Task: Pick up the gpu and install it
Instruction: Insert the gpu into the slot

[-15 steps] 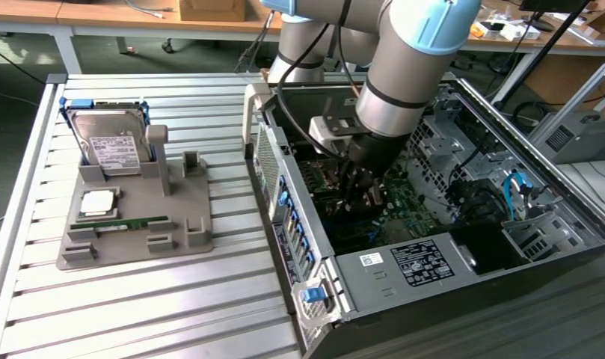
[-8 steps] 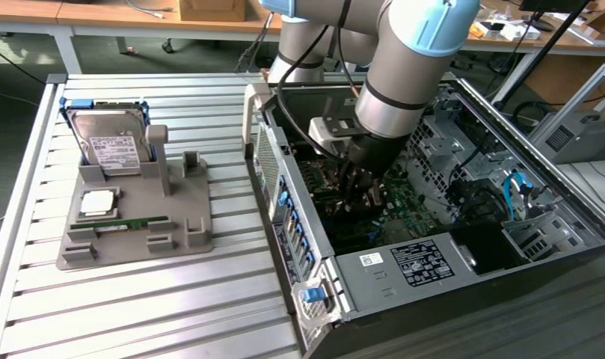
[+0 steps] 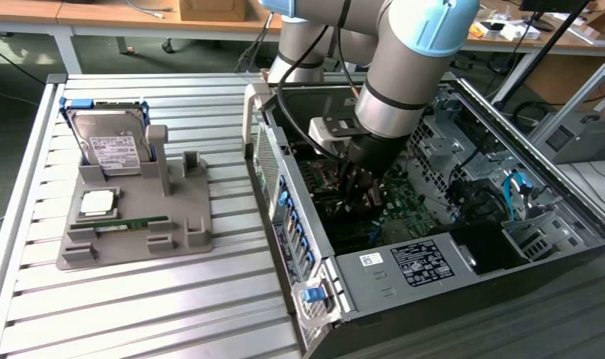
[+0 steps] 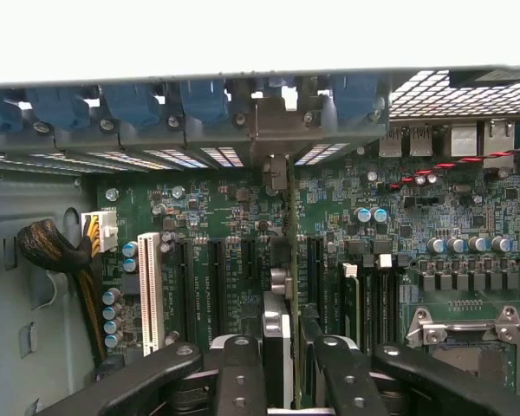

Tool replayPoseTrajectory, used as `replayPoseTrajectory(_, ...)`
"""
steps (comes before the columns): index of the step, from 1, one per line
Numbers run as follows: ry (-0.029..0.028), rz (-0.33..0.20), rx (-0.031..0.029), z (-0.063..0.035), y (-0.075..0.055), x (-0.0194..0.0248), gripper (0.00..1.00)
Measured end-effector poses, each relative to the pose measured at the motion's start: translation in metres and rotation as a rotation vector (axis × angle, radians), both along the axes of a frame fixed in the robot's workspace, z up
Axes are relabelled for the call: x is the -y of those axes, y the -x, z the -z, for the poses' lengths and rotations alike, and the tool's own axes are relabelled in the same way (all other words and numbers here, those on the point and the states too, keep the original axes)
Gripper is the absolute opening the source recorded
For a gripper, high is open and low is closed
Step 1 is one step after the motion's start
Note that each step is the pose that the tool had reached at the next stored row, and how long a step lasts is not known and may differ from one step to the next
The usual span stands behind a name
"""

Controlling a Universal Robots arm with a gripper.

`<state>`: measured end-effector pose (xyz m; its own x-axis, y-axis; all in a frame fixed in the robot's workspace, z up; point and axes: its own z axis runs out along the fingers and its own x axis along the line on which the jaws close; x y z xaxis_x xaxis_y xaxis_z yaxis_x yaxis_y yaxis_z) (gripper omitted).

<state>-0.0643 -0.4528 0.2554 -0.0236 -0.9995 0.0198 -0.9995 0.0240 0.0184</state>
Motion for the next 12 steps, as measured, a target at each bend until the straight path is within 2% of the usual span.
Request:
replayPoseTrajectory(1,0.0001,0.0,0.0,0.0001,0.0,0.0,0.28)
replayPoseTrajectory(3,0.0011,0.0,-0.0005,-0.0003,0.0,0.0001,0.4)
replayPoseTrajectory(4,0.0011,0.0,-0.0005,-0.0003,0.0,0.0001,0.4)
replayPoseTrajectory(5,0.0011,0.0,-0.0005,-0.0004,0.0,0.0001,0.47)
replayPoseTrajectory(8,0.0008,0.0,-0.0003,-0.0046,0.0,0.0002,0.47)
replayPoseTrajectory(12,-0.0003,0.0,-0.0002,-0.0214,0.0,-0.001,0.47)
